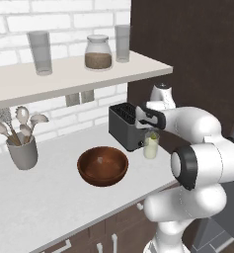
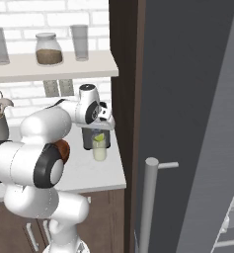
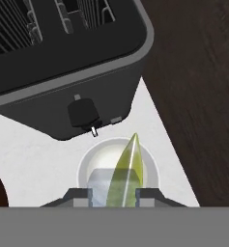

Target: Grab a lemon wedge from the fridge and one ice cube from the ice bowl, and put them in the glass of lemonade.

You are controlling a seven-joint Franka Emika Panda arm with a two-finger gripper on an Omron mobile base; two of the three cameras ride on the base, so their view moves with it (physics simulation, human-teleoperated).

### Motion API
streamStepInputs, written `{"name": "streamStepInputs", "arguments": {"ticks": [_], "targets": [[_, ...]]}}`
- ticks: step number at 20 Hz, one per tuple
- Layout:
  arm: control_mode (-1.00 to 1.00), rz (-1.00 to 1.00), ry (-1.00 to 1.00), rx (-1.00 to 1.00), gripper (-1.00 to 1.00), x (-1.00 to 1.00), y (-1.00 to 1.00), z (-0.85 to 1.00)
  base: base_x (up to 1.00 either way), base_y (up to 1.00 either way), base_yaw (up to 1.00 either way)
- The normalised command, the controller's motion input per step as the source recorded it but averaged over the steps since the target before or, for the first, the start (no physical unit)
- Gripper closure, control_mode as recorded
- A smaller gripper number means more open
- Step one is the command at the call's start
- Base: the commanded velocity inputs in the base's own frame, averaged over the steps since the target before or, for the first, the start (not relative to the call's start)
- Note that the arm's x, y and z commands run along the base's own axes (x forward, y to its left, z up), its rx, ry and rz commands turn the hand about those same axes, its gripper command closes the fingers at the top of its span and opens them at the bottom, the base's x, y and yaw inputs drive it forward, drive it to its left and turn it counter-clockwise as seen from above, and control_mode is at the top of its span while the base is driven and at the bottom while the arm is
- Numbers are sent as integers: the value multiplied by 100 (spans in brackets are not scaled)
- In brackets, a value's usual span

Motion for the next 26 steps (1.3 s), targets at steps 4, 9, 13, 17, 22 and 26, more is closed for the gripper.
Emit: {"name": "streamStepInputs", "arguments": {"ticks": [4,9,13,17,22,26], "targets": [[-100,0,5,0,100,7,0,0,0,0,0],[-100,0,10,0,100,10,0,0,0,0,0],[-100,0,0,0,100,0,0,0,0,0,0],[-100,0,0,0,100,0,0,0,0,0,0],[-100,0,0,0,100,-10,0,0,0,0,0],[-100,0,-4,0,100,-15,0,0,0,0,0]]}}
